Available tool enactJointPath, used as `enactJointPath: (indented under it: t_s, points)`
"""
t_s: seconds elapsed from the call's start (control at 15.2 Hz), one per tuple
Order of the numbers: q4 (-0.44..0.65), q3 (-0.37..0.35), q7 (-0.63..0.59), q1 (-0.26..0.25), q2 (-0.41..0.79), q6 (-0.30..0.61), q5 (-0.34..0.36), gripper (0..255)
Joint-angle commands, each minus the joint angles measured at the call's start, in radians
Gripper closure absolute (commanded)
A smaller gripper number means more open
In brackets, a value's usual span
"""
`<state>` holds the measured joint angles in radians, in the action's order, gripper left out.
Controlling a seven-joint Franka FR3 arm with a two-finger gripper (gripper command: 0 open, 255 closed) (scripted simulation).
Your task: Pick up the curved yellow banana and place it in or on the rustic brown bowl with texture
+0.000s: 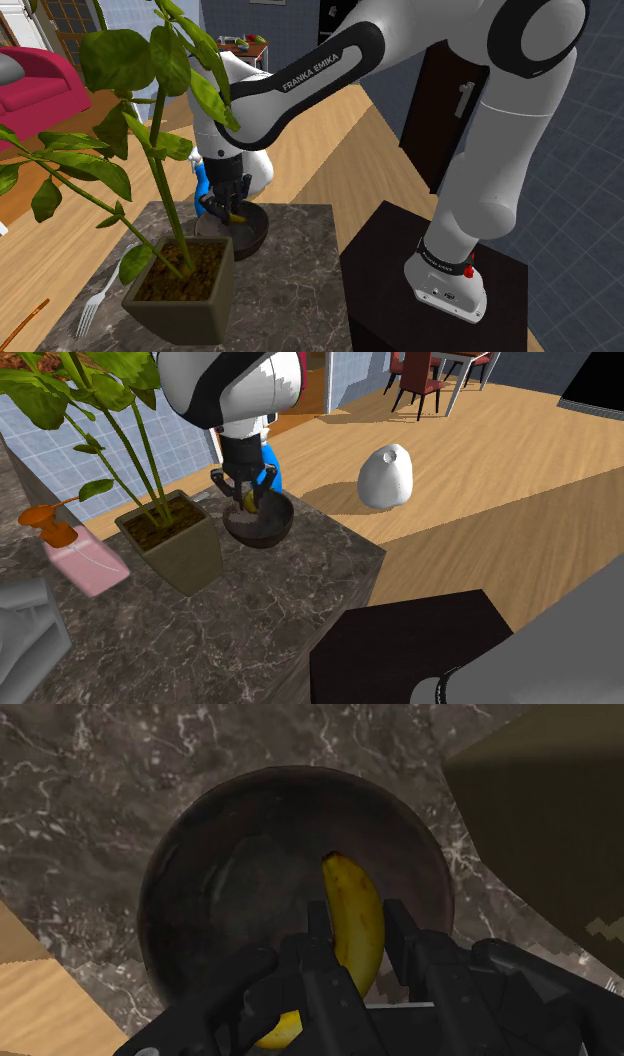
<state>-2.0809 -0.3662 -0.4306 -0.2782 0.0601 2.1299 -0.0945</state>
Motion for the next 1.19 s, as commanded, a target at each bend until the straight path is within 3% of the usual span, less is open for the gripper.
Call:
enactJointPath:
  t_s: [0.0,0.26,0.79,0.86,1.12]
  points:
    - [-0.014,-0.001,-0.003,-0.002,0.015,0.029,0.005,255]
    - [-0.041,0.000,-0.006,-0.004,0.045,0.084,0.015,255]
    - [-0.041,0.000,-0.006,-0.004,0.045,0.084,0.015,255]
    - [-0.041,0.000,-0.006,-0.004,0.045,0.084,0.015,0]
    - [-0.041,0.000,-0.006,-0.004,0.045,0.084,0.015,0]
